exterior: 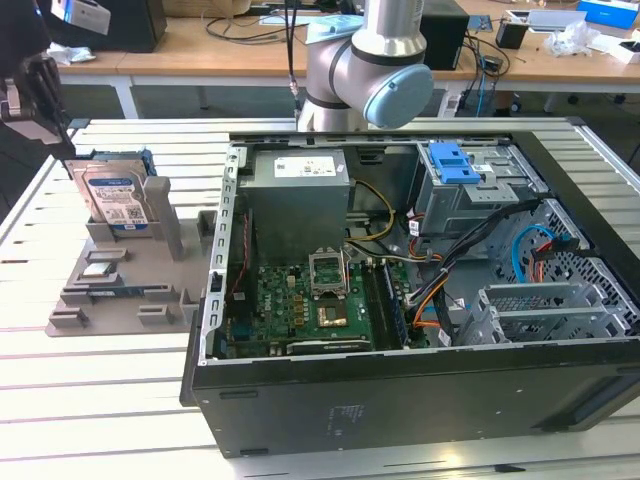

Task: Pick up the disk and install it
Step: 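Pick up the disk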

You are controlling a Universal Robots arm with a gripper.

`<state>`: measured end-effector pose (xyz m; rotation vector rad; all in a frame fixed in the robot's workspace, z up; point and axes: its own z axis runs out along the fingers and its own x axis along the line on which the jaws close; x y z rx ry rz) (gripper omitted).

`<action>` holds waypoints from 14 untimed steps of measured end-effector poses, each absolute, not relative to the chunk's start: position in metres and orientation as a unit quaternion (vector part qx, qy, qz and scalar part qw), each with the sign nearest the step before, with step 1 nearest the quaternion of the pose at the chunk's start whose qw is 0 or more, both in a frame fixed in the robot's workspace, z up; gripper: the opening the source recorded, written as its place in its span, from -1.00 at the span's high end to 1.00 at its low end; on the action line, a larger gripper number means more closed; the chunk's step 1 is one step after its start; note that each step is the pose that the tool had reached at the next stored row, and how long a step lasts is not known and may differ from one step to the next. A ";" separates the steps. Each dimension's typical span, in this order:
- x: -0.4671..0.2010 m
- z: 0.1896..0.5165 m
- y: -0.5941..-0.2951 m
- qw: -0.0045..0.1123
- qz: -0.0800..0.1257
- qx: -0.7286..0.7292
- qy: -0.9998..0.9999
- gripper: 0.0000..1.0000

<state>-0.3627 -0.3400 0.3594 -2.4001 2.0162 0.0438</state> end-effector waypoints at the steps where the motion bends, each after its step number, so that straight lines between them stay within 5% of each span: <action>1: -0.363 0.359 -0.340 0.003 0.014 -0.760 0.649 0.79; 14: -0.363 0.359 -0.340 0.005 0.013 -0.661 0.751 0.79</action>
